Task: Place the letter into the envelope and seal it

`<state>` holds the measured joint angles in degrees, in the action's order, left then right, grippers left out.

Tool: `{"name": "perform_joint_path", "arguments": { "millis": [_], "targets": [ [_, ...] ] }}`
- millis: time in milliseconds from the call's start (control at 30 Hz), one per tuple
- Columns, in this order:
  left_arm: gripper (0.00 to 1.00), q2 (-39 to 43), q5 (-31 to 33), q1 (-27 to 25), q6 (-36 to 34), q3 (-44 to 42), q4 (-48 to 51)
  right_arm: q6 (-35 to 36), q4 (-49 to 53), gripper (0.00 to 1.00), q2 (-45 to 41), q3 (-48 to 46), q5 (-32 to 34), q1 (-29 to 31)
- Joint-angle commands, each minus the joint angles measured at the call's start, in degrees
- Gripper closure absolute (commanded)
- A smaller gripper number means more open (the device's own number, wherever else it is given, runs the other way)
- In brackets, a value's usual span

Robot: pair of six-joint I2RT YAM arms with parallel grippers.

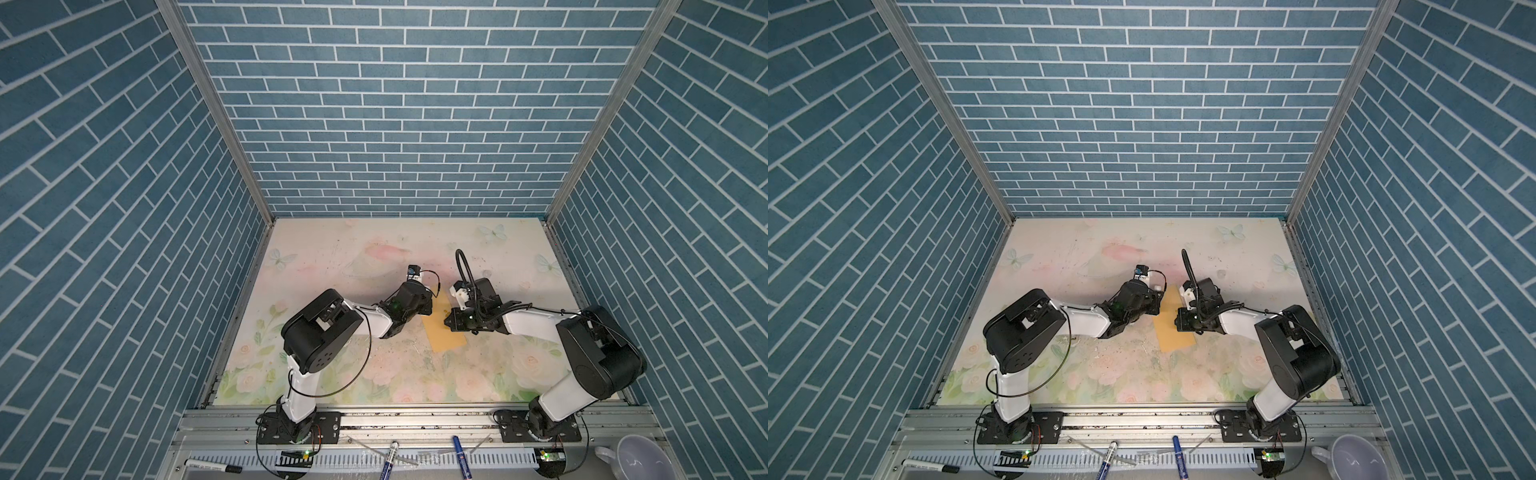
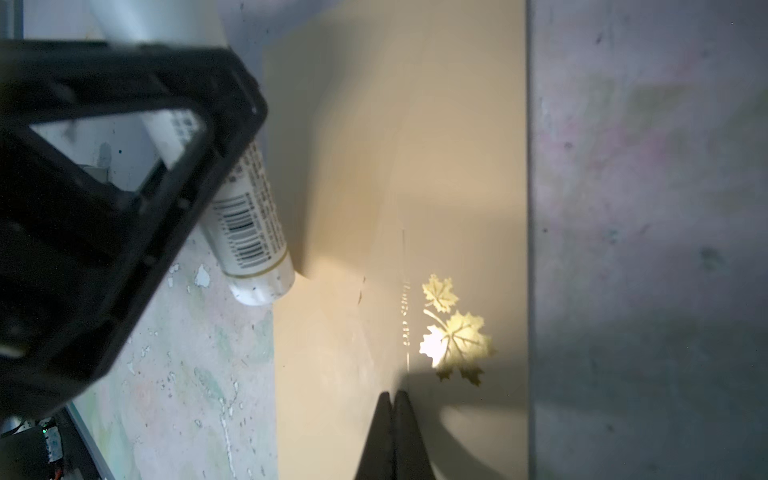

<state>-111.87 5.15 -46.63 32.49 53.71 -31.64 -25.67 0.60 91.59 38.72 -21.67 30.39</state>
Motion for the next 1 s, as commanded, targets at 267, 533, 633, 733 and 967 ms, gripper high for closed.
{"name": "perform_joint_path", "arguments": {
  "millis": [267,533,633,733,967],
  "targets": [
    [1.00,-1.41,1.00,0.23,-0.41,-0.53,1.67,-2.70,7.88,1.00,-4.02,-0.15,2.16,0.62],
    [1.00,-1.06,1.00,0.23,-0.55,-0.72,1.54,-3.07,3.44,1.00,-7.98,5.57,2.25,0.63],
    [1.00,-0.95,1.03,0.23,-0.50,-0.72,1.49,-2.11,5.08,1.00,-4.76,8.51,1.78,0.62],
    [1.00,-0.80,1.00,0.23,-0.51,-0.74,1.40,-1.93,4.80,1.00,-1.95,10.02,0.69,0.63],
    [1.00,-0.79,1.11,0.28,-0.50,-0.90,1.32,-1.84,4.58,1.00,2.90,11.55,-0.74,0.61]
  ]
}}
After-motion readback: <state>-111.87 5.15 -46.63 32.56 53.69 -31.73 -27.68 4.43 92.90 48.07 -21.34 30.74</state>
